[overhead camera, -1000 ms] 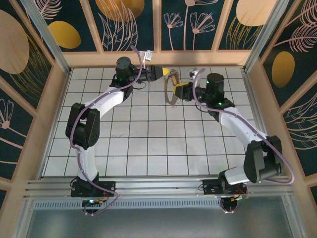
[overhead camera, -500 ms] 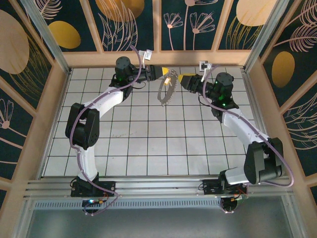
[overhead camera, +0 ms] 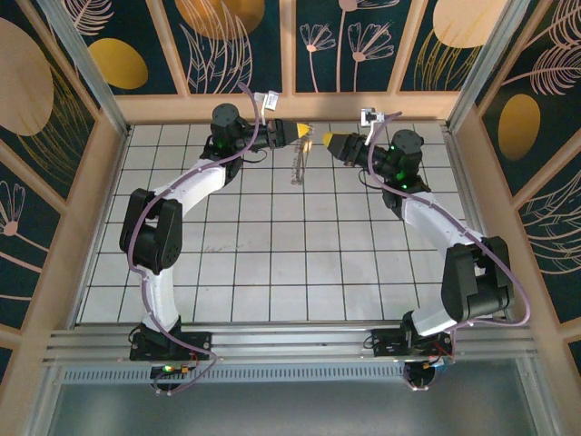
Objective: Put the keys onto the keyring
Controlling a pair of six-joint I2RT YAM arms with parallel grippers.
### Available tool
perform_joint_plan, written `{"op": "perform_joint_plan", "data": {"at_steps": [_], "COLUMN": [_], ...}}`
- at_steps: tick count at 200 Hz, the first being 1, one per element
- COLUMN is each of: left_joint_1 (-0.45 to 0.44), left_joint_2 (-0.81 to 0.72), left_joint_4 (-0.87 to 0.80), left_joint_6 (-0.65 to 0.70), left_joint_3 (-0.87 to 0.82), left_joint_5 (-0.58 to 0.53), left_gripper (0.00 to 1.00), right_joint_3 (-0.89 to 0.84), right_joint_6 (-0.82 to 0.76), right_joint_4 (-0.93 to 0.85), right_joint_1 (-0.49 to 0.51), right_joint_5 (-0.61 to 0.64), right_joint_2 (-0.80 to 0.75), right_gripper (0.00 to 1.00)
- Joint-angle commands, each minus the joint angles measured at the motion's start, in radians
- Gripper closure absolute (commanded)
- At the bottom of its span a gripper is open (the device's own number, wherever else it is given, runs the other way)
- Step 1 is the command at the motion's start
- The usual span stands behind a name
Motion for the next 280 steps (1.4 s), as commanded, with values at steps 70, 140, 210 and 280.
{"op": "perform_joint_plan", "data": {"at_steps": [70,140,210,280], "left_joint_1": [-0.006,-0.007,-0.007,-0.007], "left_joint_2": [-0.041,-0.046,-0.047,-0.047], "left_joint_4": [0.043,0.046,0.048,0.045], "left_joint_6": [0.017,0.017,0.017,0.019], "left_joint_3": [0.023,0.016,0.017,0.013], "left_joint_5": [-0.001,-0.002,-0.002,-0.007], "left_gripper": [1.0,1.0,1.0,1.0], "right_joint_3": [0.097,0.123,0.116,0.114], "right_joint_6": [0.118,0.142,0.15,0.149], "right_joint_4": [0.15,0.167,0.175,0.18], "right_joint_1": [0.037,0.046,0.051,0.066], "right_joint_5": [-0.021,-0.027,-0.038,-0.048], "right_joint_2": [0.114,0.151,0.167,0.174], "right_gripper": [0.69,0.69,0.69,0.79]}}
